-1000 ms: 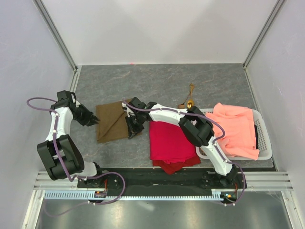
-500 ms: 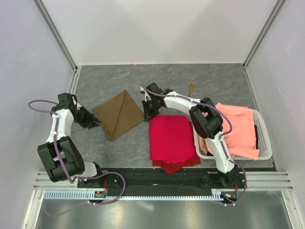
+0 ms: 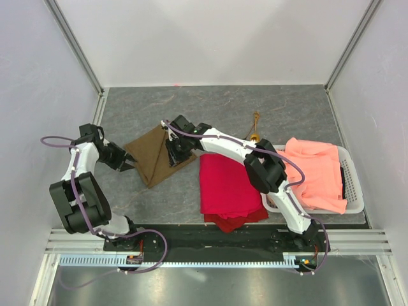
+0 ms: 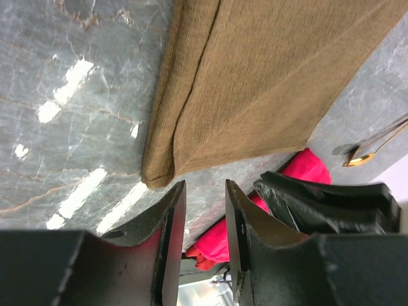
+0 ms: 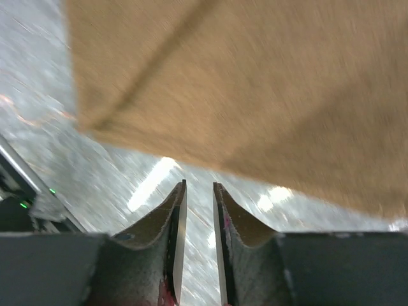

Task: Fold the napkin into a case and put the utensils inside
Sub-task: Rotate the upper triangle-folded napkin at the center of the board.

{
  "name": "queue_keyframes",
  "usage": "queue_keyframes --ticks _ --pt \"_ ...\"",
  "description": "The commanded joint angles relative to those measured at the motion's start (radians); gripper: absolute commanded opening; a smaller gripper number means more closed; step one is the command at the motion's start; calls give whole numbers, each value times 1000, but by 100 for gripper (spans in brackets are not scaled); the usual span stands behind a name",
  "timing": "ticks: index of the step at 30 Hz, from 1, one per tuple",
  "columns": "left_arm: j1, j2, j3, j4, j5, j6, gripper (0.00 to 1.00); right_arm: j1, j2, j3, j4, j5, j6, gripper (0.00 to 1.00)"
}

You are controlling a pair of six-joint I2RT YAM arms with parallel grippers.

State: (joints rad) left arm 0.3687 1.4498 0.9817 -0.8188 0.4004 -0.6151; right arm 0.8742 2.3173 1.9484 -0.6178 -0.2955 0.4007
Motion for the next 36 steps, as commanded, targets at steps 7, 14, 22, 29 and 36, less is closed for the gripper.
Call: queue_keyframes --ticks 7,14,22,29,36 --pt "33 107 78 99 43 -74 46 -29 151 167 -16 47 -19 32" --pt "47 274 267 58 -54 1 51 -60 129 64 -37 119 -59 32" --pt "45 418 353 69 -90 51 51 -107 83 29 -42 72 -80 33" --pt "35 440 338 173 23 98 51 -106 77 101 -88 30 -85 35" --pt "18 429 290 224 40 124 50 -81 24 130 -106 7 -89 41"
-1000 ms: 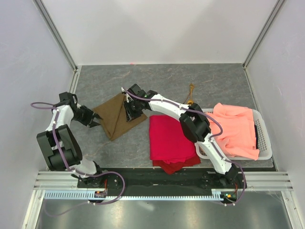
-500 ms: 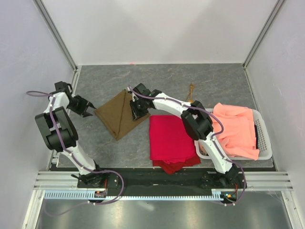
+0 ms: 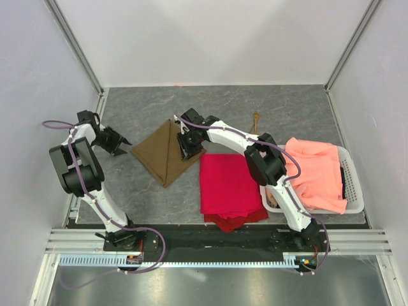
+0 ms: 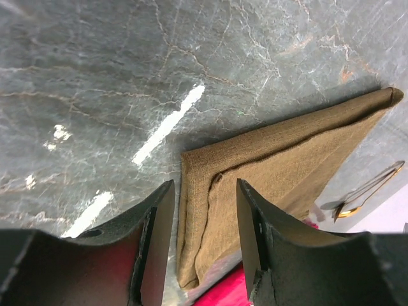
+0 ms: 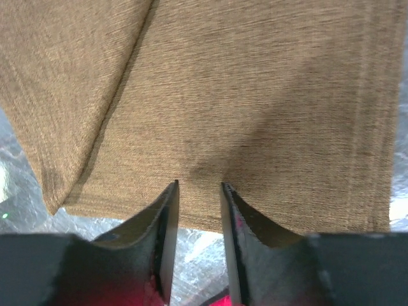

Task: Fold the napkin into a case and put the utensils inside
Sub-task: Rotate the upper triangle-folded napkin at the center of the board, then pick up the upper triangle-folded napkin from the center of the board.

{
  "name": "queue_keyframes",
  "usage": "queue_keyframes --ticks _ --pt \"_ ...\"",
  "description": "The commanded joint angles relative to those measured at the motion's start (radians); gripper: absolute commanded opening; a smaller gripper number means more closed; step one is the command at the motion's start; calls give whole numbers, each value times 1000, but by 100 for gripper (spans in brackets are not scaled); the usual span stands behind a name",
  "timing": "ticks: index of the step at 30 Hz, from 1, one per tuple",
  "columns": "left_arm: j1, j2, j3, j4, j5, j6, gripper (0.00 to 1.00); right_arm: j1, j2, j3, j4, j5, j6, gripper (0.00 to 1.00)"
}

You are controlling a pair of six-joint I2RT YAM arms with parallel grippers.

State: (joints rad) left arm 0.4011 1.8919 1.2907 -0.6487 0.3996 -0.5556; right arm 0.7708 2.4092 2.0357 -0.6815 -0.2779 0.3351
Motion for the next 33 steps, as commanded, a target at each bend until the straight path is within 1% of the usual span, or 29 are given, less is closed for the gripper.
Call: queue_keyframes --ticks 1,3,7,10,14,22,27,30,31,33 --pt "-19 -14 -24 54 35 74 50 27 -73 44 -46 -14 -21 42" --pt "-33 -17 -36 54 15 98 50 36 -84 47 -46 -24 -13 45" --pt "-64 -25 -47 58 -39 143 49 44 -96 49 -46 -43 -5 48" --pt "-80 -25 -42 73 -47 160 49 48 -104 49 -47 -47 -2 49" --pt "-84 -25 -44 75 -80 160 49 51 -116 44 -46 -53 -1 49" --pt "-99 -42 -85 86 -94 172 49 62 -122 43 -41 -58 5 50" --pt "-110 -25 -100 101 -100 184 47 79 -120 60 -38 -61 15 50" --pt "-113 -16 -96 110 -107 183 45 97 -119 70 -38 -60 16 50" --pt "-113 -13 -93 110 -108 183 42 102 -117 75 -39 -57 18 50" --pt "-113 -14 -91 110 -113 181 38 123 -111 81 -39 -41 16 48"
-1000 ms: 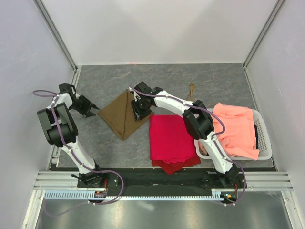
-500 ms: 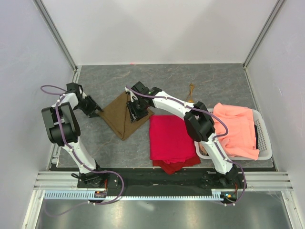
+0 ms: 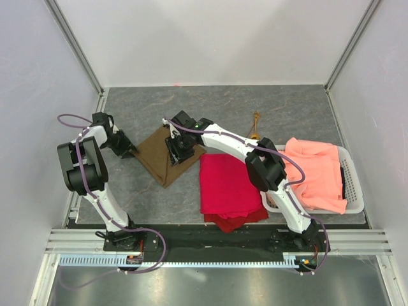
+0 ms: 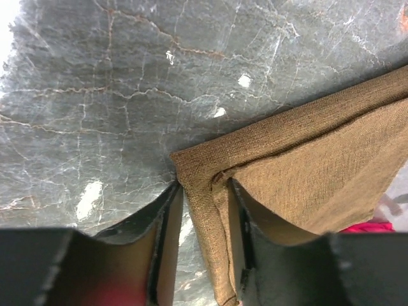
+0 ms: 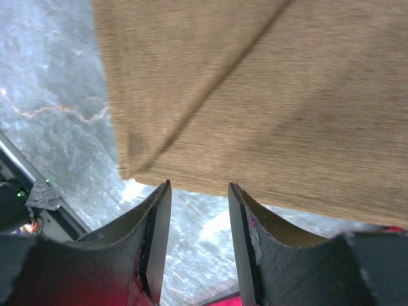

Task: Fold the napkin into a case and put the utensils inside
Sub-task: Pick up the upper triangle-folded napkin from the center of the board.

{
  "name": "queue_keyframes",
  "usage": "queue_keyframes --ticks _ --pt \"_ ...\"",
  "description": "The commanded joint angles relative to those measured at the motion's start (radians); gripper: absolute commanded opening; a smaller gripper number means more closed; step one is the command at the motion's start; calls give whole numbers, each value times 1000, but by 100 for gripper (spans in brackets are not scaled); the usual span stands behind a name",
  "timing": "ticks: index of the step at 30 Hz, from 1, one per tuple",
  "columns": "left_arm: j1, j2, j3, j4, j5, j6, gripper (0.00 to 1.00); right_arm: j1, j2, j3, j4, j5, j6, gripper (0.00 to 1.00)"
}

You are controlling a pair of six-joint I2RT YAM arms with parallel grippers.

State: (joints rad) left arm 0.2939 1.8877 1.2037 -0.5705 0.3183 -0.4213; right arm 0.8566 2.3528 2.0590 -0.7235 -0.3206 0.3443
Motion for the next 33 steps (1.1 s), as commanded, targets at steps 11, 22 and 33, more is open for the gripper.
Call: queue_keyframes --ticks 11,22,33 --pt "-10 -24 -32 40 -28 27 12 185 26 203 -25 202 -76 55" --pt "-9 -62 -55 -35 -21 -33 10 246 62 197 -54 314 -172 62" --pt "-7 -56 -59 -65 -31 -48 9 257 109 207 -51 338 -203 49"
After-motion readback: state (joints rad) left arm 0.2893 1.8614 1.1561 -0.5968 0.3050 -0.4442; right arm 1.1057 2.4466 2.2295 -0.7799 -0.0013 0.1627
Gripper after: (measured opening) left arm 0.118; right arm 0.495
